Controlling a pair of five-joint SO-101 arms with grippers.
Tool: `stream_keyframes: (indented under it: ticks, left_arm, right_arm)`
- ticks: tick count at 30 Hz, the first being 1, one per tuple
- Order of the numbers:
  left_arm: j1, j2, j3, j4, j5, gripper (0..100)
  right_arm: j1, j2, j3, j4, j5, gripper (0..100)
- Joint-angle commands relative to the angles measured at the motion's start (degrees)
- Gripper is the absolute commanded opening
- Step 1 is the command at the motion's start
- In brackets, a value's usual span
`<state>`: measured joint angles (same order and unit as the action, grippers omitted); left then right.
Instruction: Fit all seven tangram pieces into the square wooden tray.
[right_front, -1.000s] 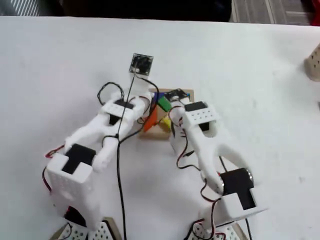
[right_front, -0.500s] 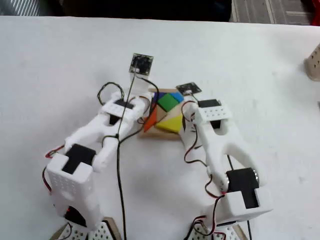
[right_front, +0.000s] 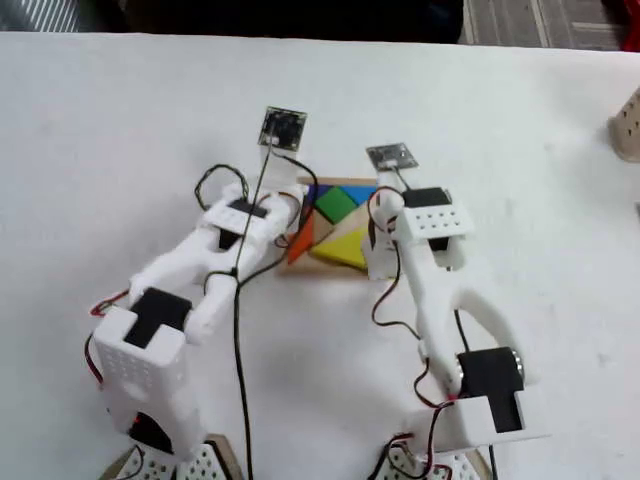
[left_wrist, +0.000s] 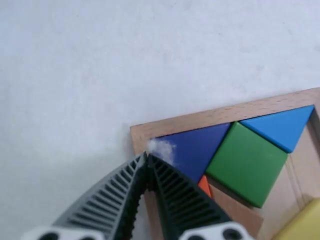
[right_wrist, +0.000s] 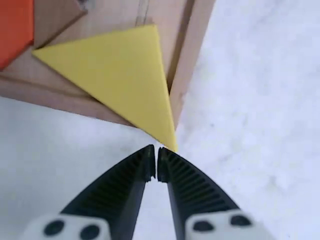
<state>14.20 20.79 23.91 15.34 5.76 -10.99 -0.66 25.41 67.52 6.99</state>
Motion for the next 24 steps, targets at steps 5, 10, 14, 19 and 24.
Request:
stream_keyframes:
  ticks: [5,10,14,19,24]
  left_arm:
    - [-0.13,-0.40,-3.08,-1.23,-0.53,2]
    - [-0.13,-0.40,-3.08,-1.23,-0.53,2]
    - [-0.13,-0.40,-3.08,-1.23,-0.53,2]
    - [-0.13,-0.40,-3.08,-1.23,-0.53,2]
    - [-0.13,-0.40,-3.08,-1.23,-0.53,2]
  right_arm:
    - [2.24,-2.77,-3.78,0.22,-0.97,1.8]
    - [4.44,-5.49,-2.46,5.85,0.35,1.8]
    - [3.82,-5.93,2.73,2.07,1.85,1.8]
    - [3.91,-5.85,6.24,-4.97,1.76,1.8]
    - [2.77,-5.58,6.86,-7.96,-0.18,1.9]
